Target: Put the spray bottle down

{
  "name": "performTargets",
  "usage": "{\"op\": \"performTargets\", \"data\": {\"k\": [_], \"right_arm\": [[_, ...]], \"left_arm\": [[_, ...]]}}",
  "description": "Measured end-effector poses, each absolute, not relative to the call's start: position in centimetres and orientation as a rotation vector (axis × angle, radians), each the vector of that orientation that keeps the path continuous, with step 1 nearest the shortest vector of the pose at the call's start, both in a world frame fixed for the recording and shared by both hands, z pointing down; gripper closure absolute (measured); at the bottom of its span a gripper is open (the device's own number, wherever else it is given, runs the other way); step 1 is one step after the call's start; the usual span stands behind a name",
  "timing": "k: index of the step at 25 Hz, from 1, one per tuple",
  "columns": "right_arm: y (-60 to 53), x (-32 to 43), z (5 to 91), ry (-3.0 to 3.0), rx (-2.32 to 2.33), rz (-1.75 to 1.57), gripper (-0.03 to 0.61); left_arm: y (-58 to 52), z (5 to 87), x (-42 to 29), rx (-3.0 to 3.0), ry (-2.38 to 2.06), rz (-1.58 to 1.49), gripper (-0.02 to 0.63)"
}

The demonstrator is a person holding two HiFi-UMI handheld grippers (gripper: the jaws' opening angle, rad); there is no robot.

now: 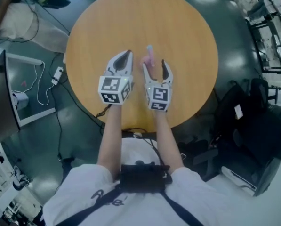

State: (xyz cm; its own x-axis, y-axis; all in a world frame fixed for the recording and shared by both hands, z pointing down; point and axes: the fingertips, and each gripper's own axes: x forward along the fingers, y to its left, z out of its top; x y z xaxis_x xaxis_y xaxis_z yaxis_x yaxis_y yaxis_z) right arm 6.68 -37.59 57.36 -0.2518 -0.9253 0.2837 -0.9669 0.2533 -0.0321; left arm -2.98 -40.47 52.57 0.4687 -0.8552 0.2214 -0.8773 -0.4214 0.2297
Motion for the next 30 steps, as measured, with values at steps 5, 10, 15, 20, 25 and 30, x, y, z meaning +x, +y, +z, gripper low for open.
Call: {"op": "performTargets", "data": {"k": [5,10,15,20,25,30], "right_arm": [[-34.3,7.9,55.0,-2.339,1.816,0.298,0.283],[-31.8,7.9,51.2,-2.374,1.828,0.226,0.419],[-28.9,8.3,47.0,-2.407,1.834,0.134,0.523],[-26.0,9.4,43.3,-2.423,1.893,0.127,0.565],[-22.9,9.6,40.4,-2.440,1.906,0.051,0.565],[-19.6,10.1,38.6,-2.433,1.920,-0.008,0.566]], "left_arm": [[-37.8,50.2,-2.8,2.448,-1.504,0.085,0.601],[-34.9,47.5,-2.4,2.494,-1.526,0.065,0.601],[-31.4,44.8,-1.5,2.543,-1.551,0.047,0.601],[-27.5,42.3,-0.4,2.597,-1.574,0.046,0.601],[-24.2,40.1,-0.1,2.632,-1.607,0.019,0.601],[-21.3,38.3,0.1,2.657,-1.628,0.008,0.601]]}}
